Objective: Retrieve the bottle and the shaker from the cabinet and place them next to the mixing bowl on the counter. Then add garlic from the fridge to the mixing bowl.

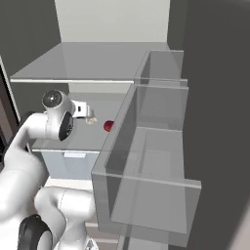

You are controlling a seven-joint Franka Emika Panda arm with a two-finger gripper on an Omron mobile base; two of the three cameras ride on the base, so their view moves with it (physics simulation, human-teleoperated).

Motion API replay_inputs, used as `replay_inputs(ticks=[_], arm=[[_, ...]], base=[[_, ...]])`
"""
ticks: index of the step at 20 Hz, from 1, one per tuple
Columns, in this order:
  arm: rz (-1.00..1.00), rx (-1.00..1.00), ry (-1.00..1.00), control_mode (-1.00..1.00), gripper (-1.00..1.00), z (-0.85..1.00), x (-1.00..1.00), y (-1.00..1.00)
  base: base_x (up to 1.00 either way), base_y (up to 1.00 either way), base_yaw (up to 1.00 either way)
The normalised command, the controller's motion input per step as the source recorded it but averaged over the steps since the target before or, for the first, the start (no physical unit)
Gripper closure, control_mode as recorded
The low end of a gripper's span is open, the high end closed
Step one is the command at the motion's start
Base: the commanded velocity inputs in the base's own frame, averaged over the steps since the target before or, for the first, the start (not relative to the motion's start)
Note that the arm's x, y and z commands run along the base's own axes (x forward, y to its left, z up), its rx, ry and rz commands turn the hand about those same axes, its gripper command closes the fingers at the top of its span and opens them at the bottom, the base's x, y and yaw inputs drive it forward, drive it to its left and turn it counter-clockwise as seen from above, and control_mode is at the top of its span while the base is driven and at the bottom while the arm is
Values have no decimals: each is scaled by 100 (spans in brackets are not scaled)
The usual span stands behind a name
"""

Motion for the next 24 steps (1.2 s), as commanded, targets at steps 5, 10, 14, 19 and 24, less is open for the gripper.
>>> replay_inputs(ticks=[5,10,14,19,24], arm=[[0,0,-5,-100,-100,-5,33,0],[0,0,0,-100,-100,0,38,0],[0,0,1,-100,-100,-3,43,0],[0,0,0,-100,-100,-22,46,0],[0,0,6,-100,-100,-29,5,0]], base=[[0,0,0],[0,0,0],[0,0,0],[0,0,0],[0,0,0]])
